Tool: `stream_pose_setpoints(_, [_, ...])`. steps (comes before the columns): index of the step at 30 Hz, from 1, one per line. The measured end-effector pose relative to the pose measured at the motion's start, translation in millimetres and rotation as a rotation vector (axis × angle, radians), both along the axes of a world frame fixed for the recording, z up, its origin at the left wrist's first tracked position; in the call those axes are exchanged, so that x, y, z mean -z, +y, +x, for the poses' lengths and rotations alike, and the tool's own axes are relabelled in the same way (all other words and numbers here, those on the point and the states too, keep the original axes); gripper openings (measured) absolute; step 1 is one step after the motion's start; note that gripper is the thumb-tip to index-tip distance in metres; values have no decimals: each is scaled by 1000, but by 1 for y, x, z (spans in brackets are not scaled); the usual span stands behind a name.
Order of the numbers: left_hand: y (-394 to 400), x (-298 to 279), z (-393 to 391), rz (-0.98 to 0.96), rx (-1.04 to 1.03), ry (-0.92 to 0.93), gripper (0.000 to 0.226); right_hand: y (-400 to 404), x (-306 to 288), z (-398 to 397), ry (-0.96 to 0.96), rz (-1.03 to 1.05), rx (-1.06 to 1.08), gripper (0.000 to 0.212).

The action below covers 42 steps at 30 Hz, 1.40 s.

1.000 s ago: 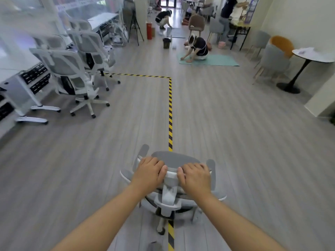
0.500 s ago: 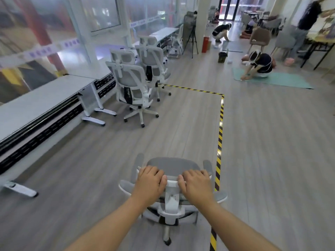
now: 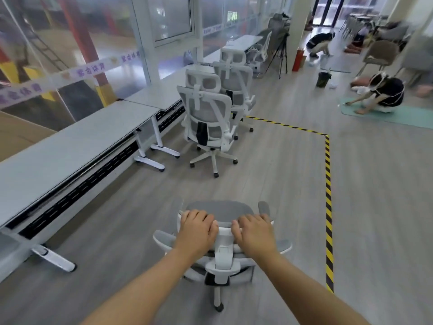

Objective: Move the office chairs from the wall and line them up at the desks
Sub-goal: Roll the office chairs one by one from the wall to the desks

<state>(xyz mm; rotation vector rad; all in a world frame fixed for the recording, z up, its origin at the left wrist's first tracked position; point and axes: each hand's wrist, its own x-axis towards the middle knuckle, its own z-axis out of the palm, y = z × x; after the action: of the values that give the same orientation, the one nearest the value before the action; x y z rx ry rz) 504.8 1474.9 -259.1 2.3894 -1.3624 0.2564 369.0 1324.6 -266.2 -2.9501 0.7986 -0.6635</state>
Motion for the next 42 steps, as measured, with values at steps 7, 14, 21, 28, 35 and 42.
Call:
stream_pose_setpoints(7, [6,-2,157,10,41,-12,34,0,-5,152,47,31,-20,45])
stream_pose_setpoints(14, [-17,0,284,18,67,-27,39,-27,-4,263,27,30,-6,47])
stream_pose_setpoints(21, [-52,-2,414,39,72,-36,40,-53,-8,385,-60,16,2,51])
stream_pose_setpoints(28, [-73,0,521,134,128,-84,39,-66,1,477,12,20,13,52])
stream_pose_setpoints(35, [-90,0,601,69,162,-71,39,-68,2,552,25,72,58,49])
stream_pose_setpoints(42, [-97,-9,660,171,212,-1,49,-65,-16,601,117,79,142,49])
